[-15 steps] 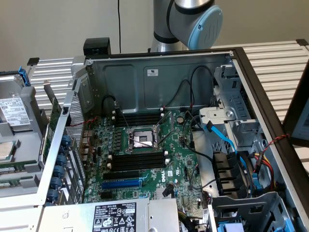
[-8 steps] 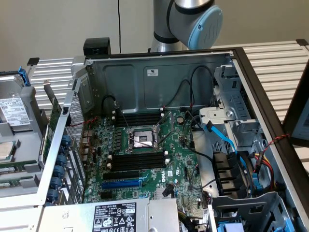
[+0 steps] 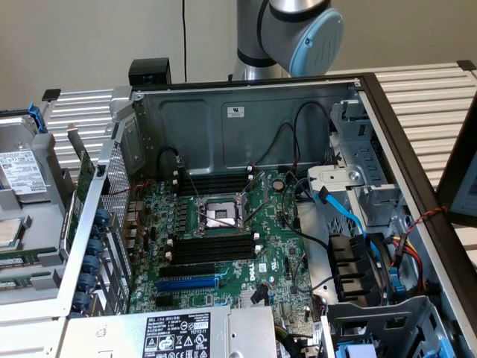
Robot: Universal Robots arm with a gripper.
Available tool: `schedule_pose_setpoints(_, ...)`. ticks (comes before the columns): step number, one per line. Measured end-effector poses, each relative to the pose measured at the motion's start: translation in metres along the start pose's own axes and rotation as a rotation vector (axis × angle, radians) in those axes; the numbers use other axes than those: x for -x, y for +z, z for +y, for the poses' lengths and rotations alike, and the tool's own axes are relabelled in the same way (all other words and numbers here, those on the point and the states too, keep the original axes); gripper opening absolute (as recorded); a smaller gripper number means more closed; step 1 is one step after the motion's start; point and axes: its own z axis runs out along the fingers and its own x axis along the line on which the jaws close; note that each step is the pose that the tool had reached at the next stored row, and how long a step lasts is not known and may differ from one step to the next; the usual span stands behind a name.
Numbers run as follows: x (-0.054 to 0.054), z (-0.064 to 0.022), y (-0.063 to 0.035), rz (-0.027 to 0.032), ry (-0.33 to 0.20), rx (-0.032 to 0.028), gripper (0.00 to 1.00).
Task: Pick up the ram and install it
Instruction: 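Pick up the ram and move it above insertion slot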
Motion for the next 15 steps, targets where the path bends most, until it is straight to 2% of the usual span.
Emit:
schedule_pose_setpoints(1, 0.0, 0.0, 0.0, 0.0026, -0.012, -0.0048, 0.11)
schedule_pose_setpoints(2, 0.0001, 0.0, -0.0001, 0.0047, -0.021, -0.0129, 0.11)
schedule_pose_setpoints(4, 0.0, 0.0, 0.0, 0.008, -0.034, -0.0336, 0.11)
schedule_pose_setpoints(5, 0.0001, 0.0, 0.0001, 0.0094, -0.039, -0.0469, 0.11)
schedule_pose_setpoints(6, 0.0002, 0.0003, 0.0001, 0.009, -0.041, -0.0561, 0.11)
schedule_pose_setpoints(9, 0.0003, 0.0004, 0.0006, 0.0089, -0.055, -0.0564, 0.11)
schedule_pose_setpoints(15, 0.0003, 0.0003, 0.0045, 0.0088, -0.163, -0.0603, 0.11)
